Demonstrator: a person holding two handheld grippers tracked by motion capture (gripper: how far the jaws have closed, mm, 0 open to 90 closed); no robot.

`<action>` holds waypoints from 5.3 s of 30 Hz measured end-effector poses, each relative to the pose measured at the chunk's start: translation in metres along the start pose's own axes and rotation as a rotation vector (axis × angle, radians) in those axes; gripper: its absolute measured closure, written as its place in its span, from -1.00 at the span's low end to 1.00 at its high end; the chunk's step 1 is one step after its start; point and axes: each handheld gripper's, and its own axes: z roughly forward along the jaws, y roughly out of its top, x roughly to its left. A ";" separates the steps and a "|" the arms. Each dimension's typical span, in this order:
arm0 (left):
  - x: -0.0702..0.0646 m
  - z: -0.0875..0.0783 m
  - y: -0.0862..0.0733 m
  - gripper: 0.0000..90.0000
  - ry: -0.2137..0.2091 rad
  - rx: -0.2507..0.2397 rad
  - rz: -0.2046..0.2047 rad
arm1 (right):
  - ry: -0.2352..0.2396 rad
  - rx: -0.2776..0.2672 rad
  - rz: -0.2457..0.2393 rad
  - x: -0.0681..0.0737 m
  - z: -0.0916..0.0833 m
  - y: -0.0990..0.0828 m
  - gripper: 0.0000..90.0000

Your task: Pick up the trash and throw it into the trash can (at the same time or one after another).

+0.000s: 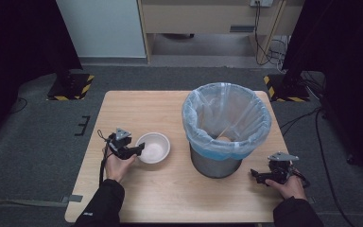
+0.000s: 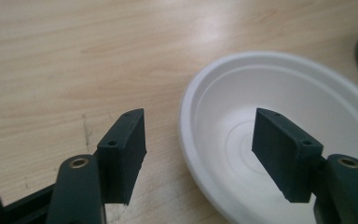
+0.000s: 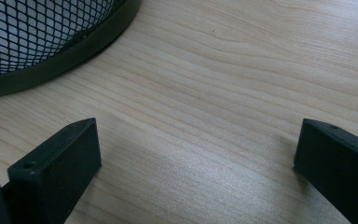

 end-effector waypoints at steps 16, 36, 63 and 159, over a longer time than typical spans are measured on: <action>-0.002 0.010 -0.005 0.61 -0.061 0.114 -0.110 | 0.000 0.000 0.000 0.000 0.000 0.000 -0.98; -0.003 -0.046 0.020 0.85 -0.144 -0.116 -0.173 | 0.000 0.000 0.000 0.000 0.000 0.000 -0.98; -0.002 -0.119 0.051 0.85 -0.160 -0.433 -0.175 | 0.000 0.000 0.000 0.000 0.000 0.000 -0.98; -0.165 -0.127 0.199 0.85 -0.389 -0.756 0.076 | -0.002 -0.002 0.001 0.000 0.000 0.000 -0.98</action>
